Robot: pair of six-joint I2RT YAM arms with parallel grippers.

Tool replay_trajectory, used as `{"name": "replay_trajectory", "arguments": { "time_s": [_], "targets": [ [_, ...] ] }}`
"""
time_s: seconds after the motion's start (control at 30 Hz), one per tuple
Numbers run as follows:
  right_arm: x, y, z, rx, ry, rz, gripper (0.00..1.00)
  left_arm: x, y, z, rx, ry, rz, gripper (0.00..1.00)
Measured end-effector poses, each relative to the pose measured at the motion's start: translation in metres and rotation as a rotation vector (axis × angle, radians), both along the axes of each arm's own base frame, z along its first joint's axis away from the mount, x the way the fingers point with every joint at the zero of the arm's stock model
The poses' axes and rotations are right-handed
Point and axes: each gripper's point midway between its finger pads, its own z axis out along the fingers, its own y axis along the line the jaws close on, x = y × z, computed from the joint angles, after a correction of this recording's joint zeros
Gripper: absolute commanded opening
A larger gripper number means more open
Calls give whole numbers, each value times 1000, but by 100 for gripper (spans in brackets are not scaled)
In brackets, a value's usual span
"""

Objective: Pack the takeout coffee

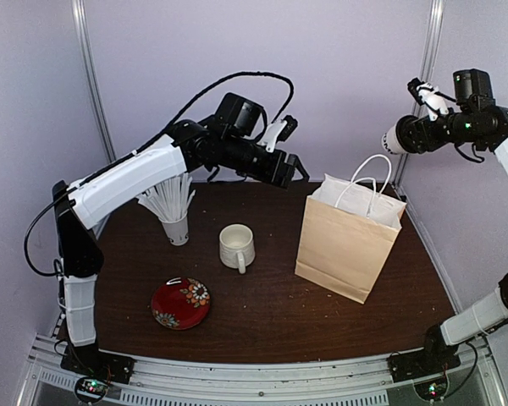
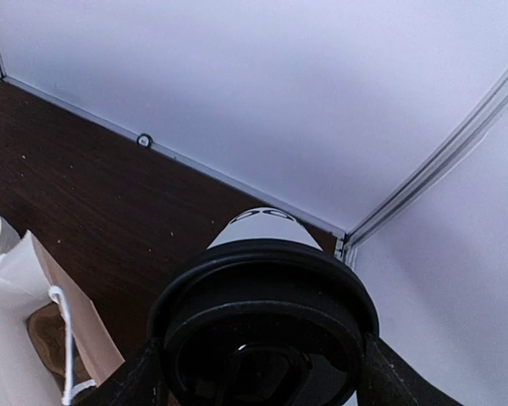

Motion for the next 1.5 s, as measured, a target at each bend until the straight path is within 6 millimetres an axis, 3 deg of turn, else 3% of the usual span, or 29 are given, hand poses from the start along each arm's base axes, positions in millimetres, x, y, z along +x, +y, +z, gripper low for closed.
{"name": "replay_trajectory", "arguments": {
  "time_s": [0.2,0.33,0.43,0.63,0.93,1.2,1.5],
  "targets": [
    [10,-33,-83,-42,184,-97,54,11,-18,22,-97,-10,10,66],
    [4,-39,-139,-57,318,-106,54,22,-36,8,-105,1,31,62],
    [-1,-38,-163,-60,373,-103,54,25,-49,-12,-87,24,37,62],
    [-2,-38,-159,-57,348,-101,54,22,-62,-43,-45,63,18,55],
    [-1,-35,-155,-44,330,-87,54,21,-61,-41,-40,78,34,0],
    [-1,-33,-155,-38,330,-80,54,12,-39,-34,4,78,113,0],
    [0,-29,-154,-24,327,-62,54,-35,7,11,-52,110,291,0]
  ]
}}
